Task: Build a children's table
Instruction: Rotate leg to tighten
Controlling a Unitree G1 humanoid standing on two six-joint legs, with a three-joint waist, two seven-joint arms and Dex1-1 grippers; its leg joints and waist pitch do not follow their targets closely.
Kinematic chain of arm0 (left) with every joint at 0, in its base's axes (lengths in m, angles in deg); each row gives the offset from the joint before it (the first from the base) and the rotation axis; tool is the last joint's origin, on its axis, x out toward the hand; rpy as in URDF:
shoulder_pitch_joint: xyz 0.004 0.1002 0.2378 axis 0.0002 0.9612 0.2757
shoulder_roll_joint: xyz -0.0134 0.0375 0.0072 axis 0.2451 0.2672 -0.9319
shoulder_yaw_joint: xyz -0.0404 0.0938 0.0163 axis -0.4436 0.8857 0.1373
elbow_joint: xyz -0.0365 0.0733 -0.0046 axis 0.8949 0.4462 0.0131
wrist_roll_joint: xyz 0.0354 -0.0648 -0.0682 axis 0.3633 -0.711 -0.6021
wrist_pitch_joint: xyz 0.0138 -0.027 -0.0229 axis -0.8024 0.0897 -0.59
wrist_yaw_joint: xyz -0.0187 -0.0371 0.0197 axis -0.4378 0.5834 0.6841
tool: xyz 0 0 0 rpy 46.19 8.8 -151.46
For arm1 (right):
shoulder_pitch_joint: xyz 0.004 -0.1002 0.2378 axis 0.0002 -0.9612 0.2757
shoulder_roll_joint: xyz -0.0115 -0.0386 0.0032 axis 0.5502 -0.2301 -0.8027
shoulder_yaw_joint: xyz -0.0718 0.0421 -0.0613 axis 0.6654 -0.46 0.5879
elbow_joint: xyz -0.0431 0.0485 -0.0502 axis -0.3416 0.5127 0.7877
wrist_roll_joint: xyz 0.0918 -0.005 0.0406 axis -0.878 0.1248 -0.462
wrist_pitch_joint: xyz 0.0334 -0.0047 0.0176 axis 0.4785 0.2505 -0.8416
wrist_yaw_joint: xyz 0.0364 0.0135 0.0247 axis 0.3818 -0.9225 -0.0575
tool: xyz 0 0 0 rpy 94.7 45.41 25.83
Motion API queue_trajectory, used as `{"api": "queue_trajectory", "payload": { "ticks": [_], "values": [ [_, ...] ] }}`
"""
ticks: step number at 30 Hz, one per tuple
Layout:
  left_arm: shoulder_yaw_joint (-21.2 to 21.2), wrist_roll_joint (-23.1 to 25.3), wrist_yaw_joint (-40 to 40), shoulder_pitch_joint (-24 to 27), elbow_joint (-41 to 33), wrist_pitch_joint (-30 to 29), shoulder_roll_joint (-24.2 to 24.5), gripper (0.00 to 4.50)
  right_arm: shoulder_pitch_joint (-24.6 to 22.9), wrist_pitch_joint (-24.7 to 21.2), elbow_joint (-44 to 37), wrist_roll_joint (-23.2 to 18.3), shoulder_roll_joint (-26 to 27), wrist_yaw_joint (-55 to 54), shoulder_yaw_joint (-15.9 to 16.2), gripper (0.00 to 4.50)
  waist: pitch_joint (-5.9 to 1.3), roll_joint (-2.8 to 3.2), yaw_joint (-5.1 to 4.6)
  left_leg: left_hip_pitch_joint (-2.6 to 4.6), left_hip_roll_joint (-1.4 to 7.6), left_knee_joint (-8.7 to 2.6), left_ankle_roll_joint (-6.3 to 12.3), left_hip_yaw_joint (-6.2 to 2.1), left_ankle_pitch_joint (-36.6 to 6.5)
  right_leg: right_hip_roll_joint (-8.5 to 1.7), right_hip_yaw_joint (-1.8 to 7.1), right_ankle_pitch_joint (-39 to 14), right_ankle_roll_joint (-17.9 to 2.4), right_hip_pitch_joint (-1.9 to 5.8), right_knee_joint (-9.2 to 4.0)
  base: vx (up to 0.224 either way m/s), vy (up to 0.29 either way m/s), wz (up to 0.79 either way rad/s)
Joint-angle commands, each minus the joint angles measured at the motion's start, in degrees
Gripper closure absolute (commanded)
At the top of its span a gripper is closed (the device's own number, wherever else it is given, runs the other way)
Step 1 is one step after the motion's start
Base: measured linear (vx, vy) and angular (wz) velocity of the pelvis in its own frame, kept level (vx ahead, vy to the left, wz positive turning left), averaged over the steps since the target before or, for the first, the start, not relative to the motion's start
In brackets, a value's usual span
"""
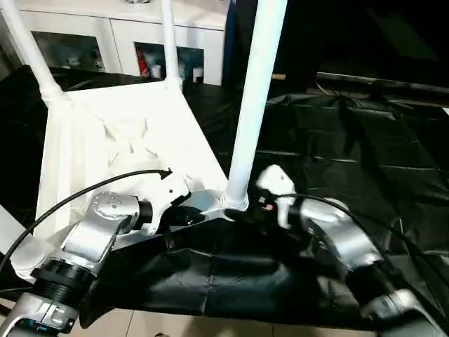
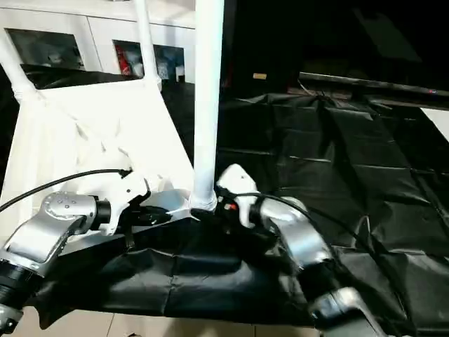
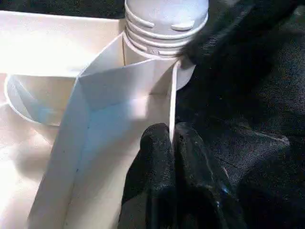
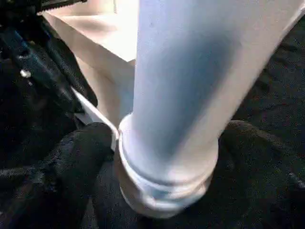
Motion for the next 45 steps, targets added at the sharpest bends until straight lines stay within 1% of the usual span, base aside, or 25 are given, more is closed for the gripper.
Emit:
{"api": "queue_trajectory", "payload": {
  "ticks": [1,3,4,6,8,9,13,15,17,19,22,24,27,28,29,30,31,35,36,38,39,40,41,44,45],
  "values": [
    [1.48,-0.38,-0.87,1.55,0.21,-1.10,-0.09,4.50,1.25,1.15,1.28,0.06,0.02,0.13,0.07,0.61,-3.31,0.20,0.28,0.79,2.82,-3.86,2.31,-0.51,-6.82,-4.14,1.94,2.05,-15.89,1.77,-3.89,0.000,0.000,0.00],
    [1.37,-0.42,-1.02,1.79,0.00,-1.18,0.14,4.50,1.77,1.66,2.37,0.19,0.42,0.69,0.20,0.71,-3.39,0.17,0.21,0.75,2.76,-3.82,2.55,-0.50,-6.06,-4.05,1.93,3.52,-15.93,1.84,-3.73,0.000,0.000,0.00],
    [1.37,-0.42,-1.02,1.79,0.00,-1.18,0.14,4.50,1.77,1.66,2.37,0.19,0.42,0.69,0.20,0.80,-3.39,-0.14,0.29,0.67,2.76,-3.79,2.91,-0.48,-5.45,-4.09,1.93,4.16,-15.94,1.95,-3.62,0.000,0.000,0.00],
    [1.11,-0.51,-1.07,2.16,-0.38,-1.52,0.44,4.50,2.43,2.89,4.24,0.46,1.23,0.92,-0.13,1.04,-3.37,-0.19,0.29,0.68,2.77,-3.80,3.19,-0.47,-5.07,-4.08,1.90,4.51,-15.93,1.89,-3.64,0.000,0.000,0.00],
    [1.05,-0.56,-1.15,2.32,-0.52,-1.59,0.59,4.50,2.72,3.37,5.02,0.57,1.44,1.05,-0.21,1.11,-3.32,-0.25,0.17,0.66,2.78,-3.84,3.00,-0.45,-5.72,-4.09,1.89,3.62,-15.98,1.88,-3.74,0.000,0.000,0.00],
    [1.02,-0.59,-1.18,2.41,-0.58,-1.62,0.66,4.50,2.84,3.56,5.38,0.60,1.51,1.16,-0.23,1.32,-3.31,-0.22,0.18,0.71,2.79,-3.86,2.96,-0.46,-5.94,-4.11,1.89,3.30,-15.94,1.84,-3.75,0.000,0.000,0.00],
    [0.94,-0.72,-1.21,2.71,-1.04,-2.16,0.91,4.50,3.30,4.64,7.10,0.93,1.68,1.55,-0.19,1.62,-3.25,-0.14,0.12,0.72,2.81,-3.92,2.75,-0.48,-6.47,-4.10,1.92,2.32,-15.81,1.80,-3.82,0.000,0.000,0.00],
    [0.86,-0.68,-1.00,2.73,-1.15,-2.27,0.91,4.50,3.32,4.93,7.50,1.04,1.78,1.48,-0.18,1.71,-3.30,-0.18,0.10,0.72,2.83,-3.91,2.66,-0.48,-6.49,-4.13,1.92,2.37,-15.77,1.83,-3.80,0.000,0.000,0.00],
    [0.69,-0.53,-0.42,2.62,-1.01,-2.38,0.67,4.50,3.34,5.22,7.96,1.12,1.97,1.26,-0.29,1.72,-3.31,0.03,0.11,0.73,2.80,-3.90,2.71,-0.51,-6.31,-4.09,1.92,2.86,-15.87,1.82,-3.77,0.000,0.000,0.00],
    [-0.47,0.32,3.86,1.38,0.74,-3.20,-1.39,4.50,3.27,5.71,9.62,1.08,3.15,-1.73,-1.50,1.75,-3.28,0.04,0.04,0.76,2.79,-3.90,2.58,-0.44,-6.78,-4.11,1.96,2.89,-16.12,1.74,-3.84,0.000,0.000,0.00],
    [-2.27,1.05,9.83,-0.84,3.71,-3.78,-4.73,4.50,3.01,5.84,11.03,1.23,4.86,-6.96,-3.04,1.76,-2.98,0.02,0.09,1.01,2.81,-4.27,0.83,-0.45,-9.99,-4.15,2.04,-2.96,-15.58,1.49,-4.46,0.000,0.000,0.00],
    [-3.03,2.13,14.58,-2.79,5.92,-4.02,-7.22,4.50,2.16,4.97,10.90,1.06,6.61,-10.71,-3.94,1.76,-3.04,0.14,0.21,1.08,2.86,-4.35,0.06,-0.56,-11.21,-4.20,2.04,-4.78,-14.85,1.47,-4.57,0.000,0.000,0.00],
    [-4.60,3.23,23.22,-6.45,10.45,-4.56,-12.48,4.50,0.56,3.29,11.15,0.93,10.86,-19.22,-5.60,1.76,-2.93,0.33,0.59,1.16,2.75,-4.41,-0.37,-0.43,-10.26,-4.16,2.19,-3.64,-14.17,1.18,-4.64,0.000,0.000,0.00],
    [-5.22,3.58,27.08,-7.85,12.32,-4.20,-14.92,4.50,0.19,2.58,11.68,0.81,13.15,-22.26,-5.96,1.76,-3.06,0.09,0.78,1.11,2.72,-4.31,-0.21,-0.35,-9.56,-4.15,2.21,-2.41,-13.89,1.29,-4.60,0.000,0.000,0.00],
    [-5.32,3.61,27.65,-8.05,12.58,-4.15,-15.29,4.50,0.15,2.47,11.77,0.81,13.53,-22.74,-5.99,1.76,-2.76,0.52,0.91,1.05,2.64,-4.35,-0.13,-0.37,-9.27,-4.14,2.24,-1.83,-13.75,1.08,-4.57,0.000,0.000,0.00],
    [-5.31,4.00,31.26,-9.28,14.08,-3.34,-18.31,4.50,0.36,2.45,13.07,1.24,16.63,-25.80,-5.58,1.76,-2.81,0.53,1.08,0.97,2.58,-4.34,0.15,-0.36,-8.69,-4.12,2.22,-0.66,-13.47,1.21,-4.53,0.000,0.000,0.00],
    [-5.15,4.26,32.34,-9.61,14.53,-2.83,-19.29,4.50,0.62,2.88,13.77,1.51,17.78,-26.53,-5.29,1.76,-2.81,0.45,1.20,1.09,2.59,-4.36,0.40,-0.32,-8.89,-4.15,2.21,-0.37,-13.26,1.13,-4.65,0.000,0.000,0.00],
    [-3.15,5.25,30.33,-9.33,14.59,-1.55,-20.06,4.50,1.23,4.74,14.90,1.60,19.28,-24.82,-4.81,1.76,-2.62,0.49,1.26,0.84,2.61,-4.60,1.48,-0.45,-10.33,-4.35,2.07,-4.07,-11.78,1.24,-5.18,0.000,0.000,0.00],
    [-2.48,5.41,28.82,-9.05,14.31,-1.07,-19.81,4.50,1.27,4.68,14.53,0.60,19.33,-23.63,-5.33,1.08,-2.56,0.46,1.22,0.84,2.64,-4.68,1.49,-0.47,-10.74,-4.30,2.05,-4.99,-11.40,1.14,-5.27,0.000,0.000,0.00],
    [-2.00,5.34,26.49,-8.49,13.62,-0.24,-19.11,4.50,1.23,4.04,13.48,-0.80,18.82,-21.60,-6.25,1.08,-2.40,0.47,1.20,0.78,2.71,-4.87,1.63,-0.56,-12.18,-4.33,2.09,-6.75,-10.82,1.06,-5.49,0.000,0.000,0.00],
    [-1.76,5.06,24.04,-8.00,13.07,1.02,-18.03,4.50,1.22,3.39,12.16,-1.16,17.65,-19.41,-6.46,0.78,-2.29,0.53,1.01,0.64,2.76,-5.13,1.50,-0.72,-13.13,-4.36,2.05,-8.30,-10.31,1.02,-5.60,0.000,0.000,0.00],
    [-1.35,4.89,21.97,-7.64,12.73,1.72,-16.87,4.50,1.07,3.03,10.78,-1.09,16.40,-17.27,-6.14,0.78,-2.34,0.57,0.97,0.69,2.77,-5.16,1.39,-0.78,-13.64,-4.36,2.01,-8.97,-10.19,0.99,-5.66,0.000,0.000,0.00],
    [-1.11,4.76,20.82,-7.43,12.50,2.06,-16.27,4.50,1.00,2.88,10.10,-1.14,15.74,-16.14,-5.96,0.65,-2.34,0.48,0.62,0.28,2.70,-5.29,1.30,-0.91,-13.67,-4.28,1.95,-9.19,-9.91,1.25,-5.63,0.000,0.000,0.00],
    [-0.06,3.65,14.13,-6.11,10.74,2.84,-13.00,4.50,0.65,1.81,6.81,-1.74,11.78,-9.31,-4.56,0.60,-2.46,0.86,-0.25,0.00,2.75,-5.23,1.50,-1.01,-12.68,-4.34,1.96,-7.36,-10.53,1.36,-5.52,0.000,0.000,0.00],
    [0.14,3.37,12.31,-5.81,10.28,3.06,-12.18,4.50,0.58,1.79,6.18,-1.76,10.70,-7.53,-4.07,0.60,-2.64,0.59,-0.38,-0.13,2.70,-4.98,1.93,-0.91,-11.15,-4.23,1.93,-4.77,-10.98,1.57,-5.29,0.000,0.000,0.00]
  ]
}}
